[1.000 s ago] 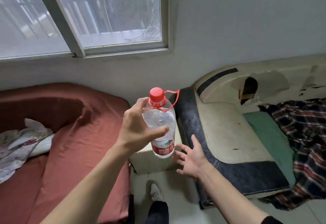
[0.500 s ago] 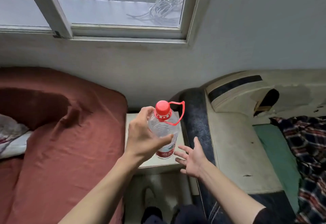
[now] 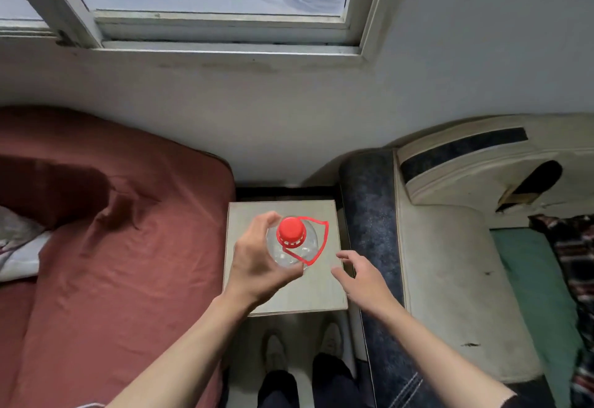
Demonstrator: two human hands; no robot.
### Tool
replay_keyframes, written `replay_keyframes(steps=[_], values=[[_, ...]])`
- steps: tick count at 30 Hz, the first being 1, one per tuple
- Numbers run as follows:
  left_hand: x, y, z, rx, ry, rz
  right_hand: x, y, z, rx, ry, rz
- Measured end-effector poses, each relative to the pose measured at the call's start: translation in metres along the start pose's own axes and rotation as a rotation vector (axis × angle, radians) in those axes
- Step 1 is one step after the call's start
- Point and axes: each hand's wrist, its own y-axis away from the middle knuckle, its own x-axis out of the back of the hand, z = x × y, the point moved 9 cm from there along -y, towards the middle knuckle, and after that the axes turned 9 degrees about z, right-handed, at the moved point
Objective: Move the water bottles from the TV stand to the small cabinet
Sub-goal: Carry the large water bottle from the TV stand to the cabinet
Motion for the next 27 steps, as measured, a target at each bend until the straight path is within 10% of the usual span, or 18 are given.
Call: replay_keyframes(steps=[10, 27], values=[[-0.055, -0.023, -0.078, 0.111, -0.075, 0.026, -0.001, -0.048, -0.012, 0.295, 0.429, 0.006], [-0.122, -0.028, -0.153, 0.141, -0.158, -0.009, -0.045, -0.088, 0.033, 0.181, 0.389, 0.015]])
